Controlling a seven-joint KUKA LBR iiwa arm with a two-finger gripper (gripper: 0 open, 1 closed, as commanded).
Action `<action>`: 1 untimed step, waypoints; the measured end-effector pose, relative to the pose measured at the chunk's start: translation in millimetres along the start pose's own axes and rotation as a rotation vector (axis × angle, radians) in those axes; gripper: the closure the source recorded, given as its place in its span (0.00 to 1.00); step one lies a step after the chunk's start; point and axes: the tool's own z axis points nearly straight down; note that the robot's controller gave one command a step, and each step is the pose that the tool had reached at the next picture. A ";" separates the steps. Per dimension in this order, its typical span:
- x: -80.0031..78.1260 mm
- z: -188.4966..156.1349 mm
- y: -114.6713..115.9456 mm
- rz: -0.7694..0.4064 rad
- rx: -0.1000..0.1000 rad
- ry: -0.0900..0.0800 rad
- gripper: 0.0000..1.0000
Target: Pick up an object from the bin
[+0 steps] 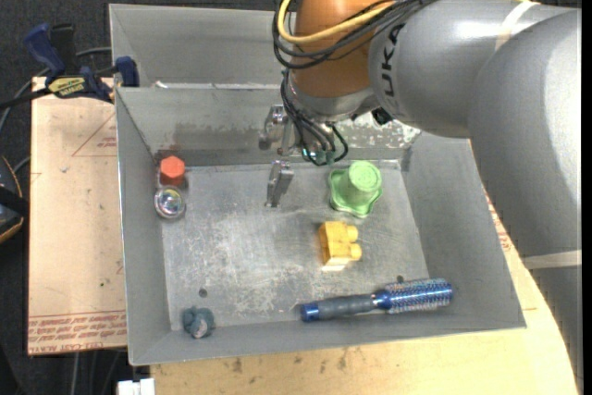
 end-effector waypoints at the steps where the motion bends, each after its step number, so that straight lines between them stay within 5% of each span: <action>1: 99.1 41.6 -87.4 -0.001 0.004 0.003 0.00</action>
Offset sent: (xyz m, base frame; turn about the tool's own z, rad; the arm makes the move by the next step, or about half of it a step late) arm -0.0957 -0.0832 -0.0382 -0.0083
